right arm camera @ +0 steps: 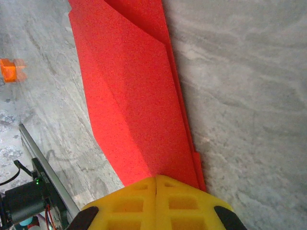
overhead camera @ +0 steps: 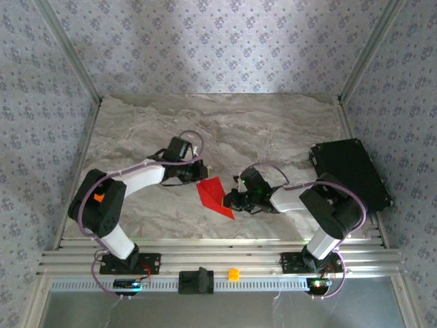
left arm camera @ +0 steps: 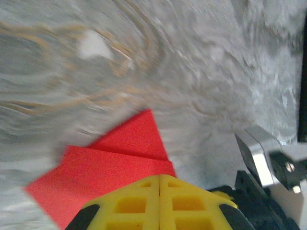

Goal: Fold a paper plane with a square sheet of paper (pick it up from the middle)

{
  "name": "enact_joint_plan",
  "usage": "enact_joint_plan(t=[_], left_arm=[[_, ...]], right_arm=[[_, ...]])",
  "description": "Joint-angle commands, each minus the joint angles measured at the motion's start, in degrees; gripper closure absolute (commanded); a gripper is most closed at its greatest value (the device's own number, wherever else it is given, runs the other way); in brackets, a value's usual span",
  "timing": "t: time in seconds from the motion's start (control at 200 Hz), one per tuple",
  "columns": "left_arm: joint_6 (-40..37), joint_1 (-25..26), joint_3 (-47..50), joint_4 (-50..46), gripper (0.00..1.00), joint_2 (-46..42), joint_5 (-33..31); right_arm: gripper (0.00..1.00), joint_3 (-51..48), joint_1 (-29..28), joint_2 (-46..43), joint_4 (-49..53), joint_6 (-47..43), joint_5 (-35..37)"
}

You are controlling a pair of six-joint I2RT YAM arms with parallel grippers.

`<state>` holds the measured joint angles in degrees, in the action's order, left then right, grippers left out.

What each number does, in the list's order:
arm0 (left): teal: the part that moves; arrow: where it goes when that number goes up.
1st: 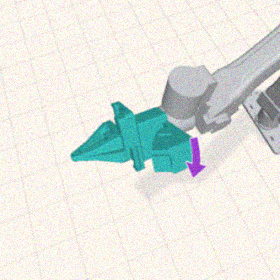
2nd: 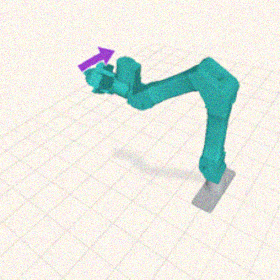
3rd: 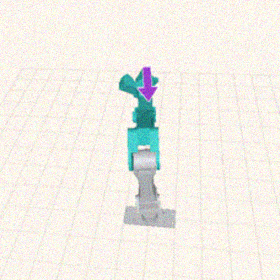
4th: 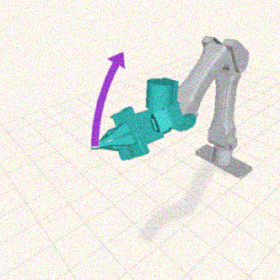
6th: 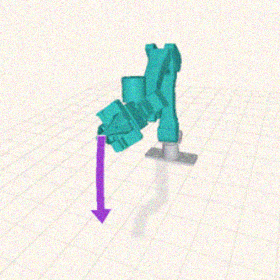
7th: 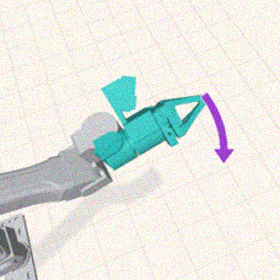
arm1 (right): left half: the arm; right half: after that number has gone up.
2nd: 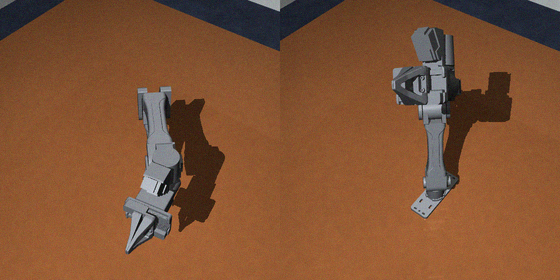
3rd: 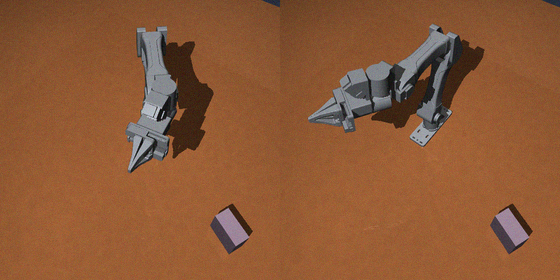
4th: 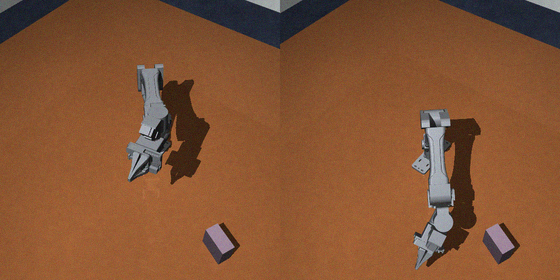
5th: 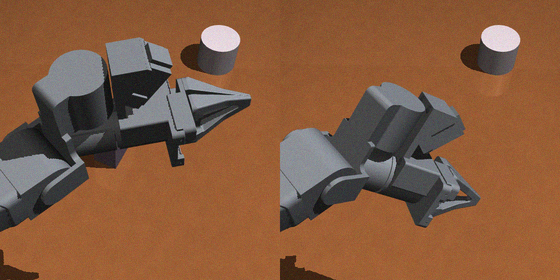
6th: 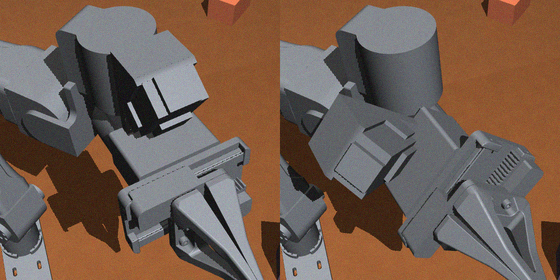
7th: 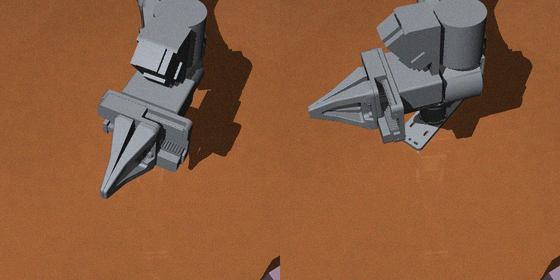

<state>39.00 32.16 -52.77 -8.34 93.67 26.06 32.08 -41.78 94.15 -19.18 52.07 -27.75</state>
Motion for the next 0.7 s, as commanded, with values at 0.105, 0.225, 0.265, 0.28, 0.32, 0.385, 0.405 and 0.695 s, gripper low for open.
enact_joint_plan(t=[0.105,0.225,0.265,0.28,0.32,0.385,0.405,0.695], left_arm=[[0.39,2.38,0.53,1.53,0.93,1.63,-0.09],[0.61,2.51,-0.19,2.30,0.93,2.82,1.24],[0.51,2.68,-0.52,2.19,0.93,3.25,1.44],[0.47,2.74,-0.53,2.18,0.93,3.39,1.49],[0.38,2.90,-0.60,2.27,0.93,3.73,1.49],[0.03,3.18,-0.88,2.12,0.93,4.51,1.62],[-0.02,3.17,-0.92,2.10,0.93,4.73,1.77],[-0.35,3.43,-0.66,1.48,0.93,8.82,0.72]], right_arm=[[0.82,2.96,-1.72,-4.84,10.62,-1.96,2.70],[0.76,1.74,-2.57,-9.48,12.99,-1.61,5.53],[0.74,0.52,-2.90,-11.05,13.05,-0.80,6.36],[0.74,-0.02,-2.95,-11.75,13.00,-0.50,6.76],[0.72,-1.51,-3.12,-13.44,13.02,0.90,8.06],[0.70,-4.29,-3.26,-16.12,12.15,3.49,9.70],[0.69,-5.00,-3.22,-17.01,12.14,4.63,10.19],[0.56,-11.26,-4.53,-27.78,16.92,12.24,12.71]])
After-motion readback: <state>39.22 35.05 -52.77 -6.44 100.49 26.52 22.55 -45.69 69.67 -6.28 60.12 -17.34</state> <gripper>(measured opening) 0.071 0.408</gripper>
